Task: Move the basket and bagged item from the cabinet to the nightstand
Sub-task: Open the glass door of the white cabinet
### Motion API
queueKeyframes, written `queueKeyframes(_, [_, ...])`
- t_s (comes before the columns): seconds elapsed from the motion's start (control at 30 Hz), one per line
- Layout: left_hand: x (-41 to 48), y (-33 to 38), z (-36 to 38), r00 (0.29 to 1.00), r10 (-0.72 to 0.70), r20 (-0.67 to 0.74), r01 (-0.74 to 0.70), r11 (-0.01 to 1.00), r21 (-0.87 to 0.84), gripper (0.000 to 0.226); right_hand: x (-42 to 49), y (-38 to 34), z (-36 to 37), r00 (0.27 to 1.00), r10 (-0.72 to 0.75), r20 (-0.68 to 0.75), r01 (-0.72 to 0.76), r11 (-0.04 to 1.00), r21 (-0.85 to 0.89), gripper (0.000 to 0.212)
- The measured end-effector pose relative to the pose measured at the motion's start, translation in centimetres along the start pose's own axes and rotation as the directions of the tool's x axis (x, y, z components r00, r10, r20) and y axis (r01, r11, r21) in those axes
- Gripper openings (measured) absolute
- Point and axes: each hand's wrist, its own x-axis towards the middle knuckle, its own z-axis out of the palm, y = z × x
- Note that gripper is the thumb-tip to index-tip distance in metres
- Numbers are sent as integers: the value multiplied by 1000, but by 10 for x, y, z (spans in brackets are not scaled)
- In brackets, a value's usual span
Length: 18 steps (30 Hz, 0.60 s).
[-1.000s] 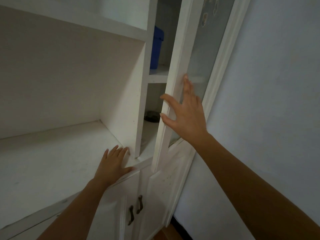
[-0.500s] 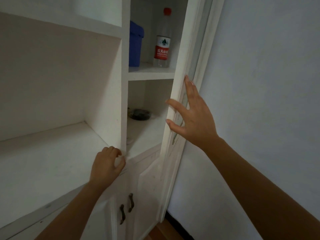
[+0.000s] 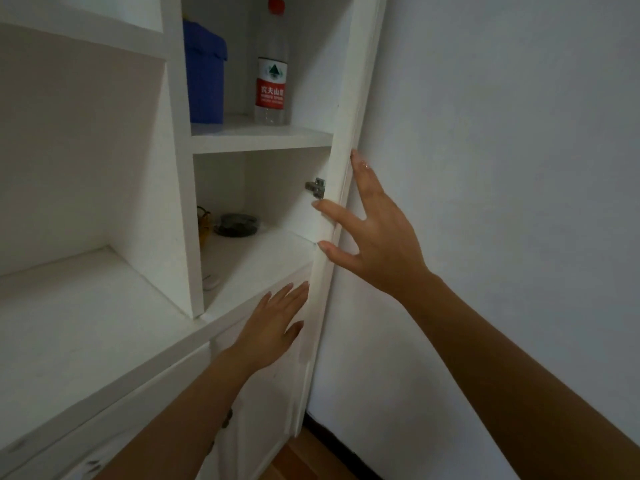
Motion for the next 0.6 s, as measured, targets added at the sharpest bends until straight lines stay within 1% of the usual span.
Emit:
queueKeyframes(0.3, [17,19,30,995,92,29,-90,994,-61,66,-33,26,-25,999,52,6,-51,998,-45,44])
queueKeyframes(0.5, [29,37,46,987,157,-27,-159,983,-87,72,-54,44,-41,993,110,41,-105,988,-112,44])
queueKeyframes(0.6, [36,40,56,983,177,-41,-179,982,-53,63,-63,51,-48,988,143,55,-135,983,-124,43])
